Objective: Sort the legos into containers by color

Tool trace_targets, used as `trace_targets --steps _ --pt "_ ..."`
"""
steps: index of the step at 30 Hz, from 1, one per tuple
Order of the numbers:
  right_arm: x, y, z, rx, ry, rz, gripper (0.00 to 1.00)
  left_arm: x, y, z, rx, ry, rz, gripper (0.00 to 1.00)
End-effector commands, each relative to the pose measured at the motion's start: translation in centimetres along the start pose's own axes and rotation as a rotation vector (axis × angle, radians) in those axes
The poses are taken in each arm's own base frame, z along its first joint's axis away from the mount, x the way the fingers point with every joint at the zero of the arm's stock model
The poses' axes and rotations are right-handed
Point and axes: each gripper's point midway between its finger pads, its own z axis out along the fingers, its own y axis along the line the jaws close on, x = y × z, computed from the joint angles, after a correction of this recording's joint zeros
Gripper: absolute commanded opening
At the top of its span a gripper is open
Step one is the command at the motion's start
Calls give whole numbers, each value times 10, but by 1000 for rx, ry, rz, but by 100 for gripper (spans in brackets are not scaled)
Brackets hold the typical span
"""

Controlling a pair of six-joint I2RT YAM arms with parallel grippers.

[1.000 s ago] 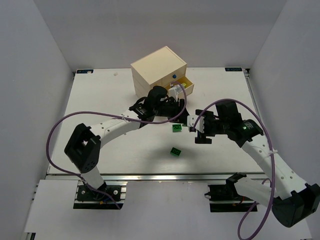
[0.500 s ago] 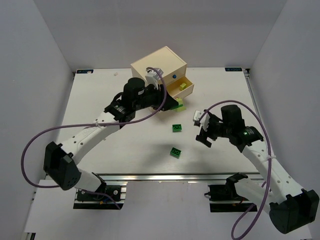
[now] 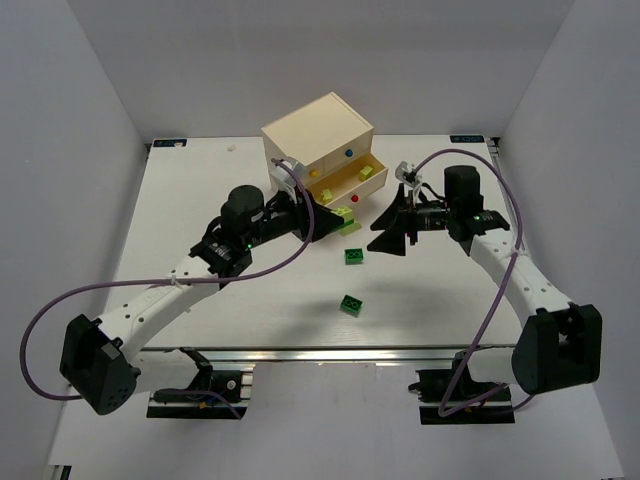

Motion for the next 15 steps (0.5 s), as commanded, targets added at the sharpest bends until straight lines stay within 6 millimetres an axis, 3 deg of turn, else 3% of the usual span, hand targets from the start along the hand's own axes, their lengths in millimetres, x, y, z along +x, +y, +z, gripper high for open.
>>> trace_targets --steps 1,5,15 --pt "-31 37 -1 -223 -66 -53 87 -37 -26 -7 97 -102 80 0" --pt "-35 46 0 -291 -77 -95 89 -37 -31 -2 131 -90 78 0" --pt "-48 44 13 -300 -89 -159 88 -37 -41 3 195 -79 50 0"
